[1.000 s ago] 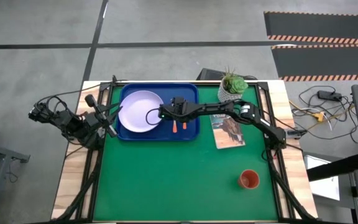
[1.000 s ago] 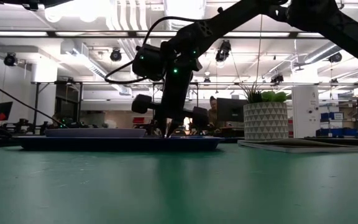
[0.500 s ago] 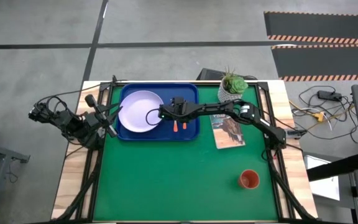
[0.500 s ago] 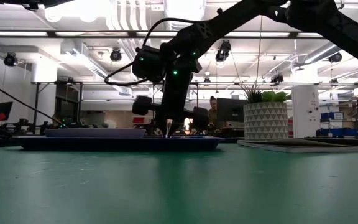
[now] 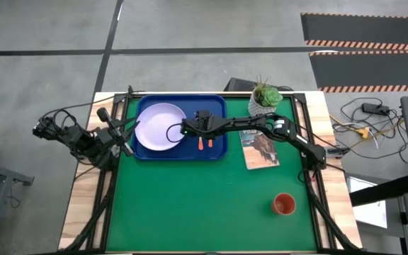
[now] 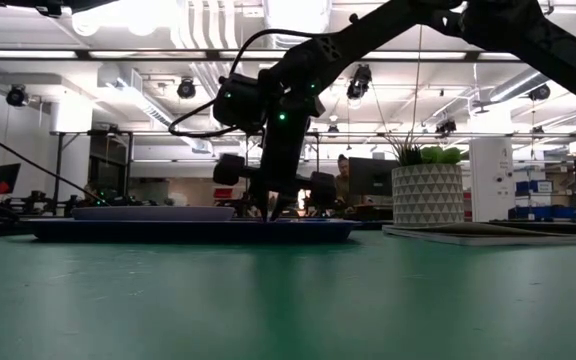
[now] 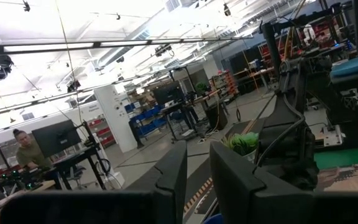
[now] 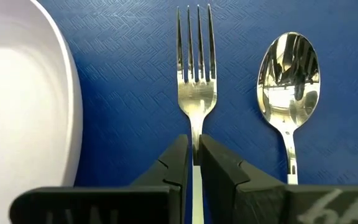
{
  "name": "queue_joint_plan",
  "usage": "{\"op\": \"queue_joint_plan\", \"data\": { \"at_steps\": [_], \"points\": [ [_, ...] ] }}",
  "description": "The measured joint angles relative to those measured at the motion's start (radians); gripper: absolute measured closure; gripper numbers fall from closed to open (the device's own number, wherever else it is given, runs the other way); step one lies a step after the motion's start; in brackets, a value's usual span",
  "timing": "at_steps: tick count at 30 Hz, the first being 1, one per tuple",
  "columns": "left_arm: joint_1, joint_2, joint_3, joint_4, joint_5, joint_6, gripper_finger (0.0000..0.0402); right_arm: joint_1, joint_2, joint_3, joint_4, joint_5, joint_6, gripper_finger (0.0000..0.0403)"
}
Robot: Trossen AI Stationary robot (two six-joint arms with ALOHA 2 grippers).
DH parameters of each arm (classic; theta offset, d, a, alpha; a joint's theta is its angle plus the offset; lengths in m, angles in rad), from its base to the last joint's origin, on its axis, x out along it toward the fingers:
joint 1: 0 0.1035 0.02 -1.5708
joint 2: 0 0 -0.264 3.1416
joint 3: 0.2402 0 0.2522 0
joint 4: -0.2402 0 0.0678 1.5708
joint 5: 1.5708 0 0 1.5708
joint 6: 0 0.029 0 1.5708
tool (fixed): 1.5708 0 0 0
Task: Pick and place plate/cup/fork/spoon on tray
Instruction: Put the orange fork on the blue serving tray
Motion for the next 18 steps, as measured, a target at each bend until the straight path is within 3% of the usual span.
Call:
{"op": "queue_joint_plan", "data": {
  "at_steps": [6,14,18],
  "points": [
    [0.0,0.0,0.0,0.0,0.0,0.0,0.0346,0.0,-0.015,-0.001,-0.006,-0.037,-0.071,0.037],
    [0.0,0.0,0.0,0.0,0.0,0.0,0.0346,0.003,-0.076,-0.001,-0.022,-0.25,-0.24,0.0369],
    [0.0,0.0,-0.002,0.0,-0.005,0.0,0.0346,0.018,-0.096,-0.001,-0.106,-0.298,-0.245,0.0371]
  ]
}}
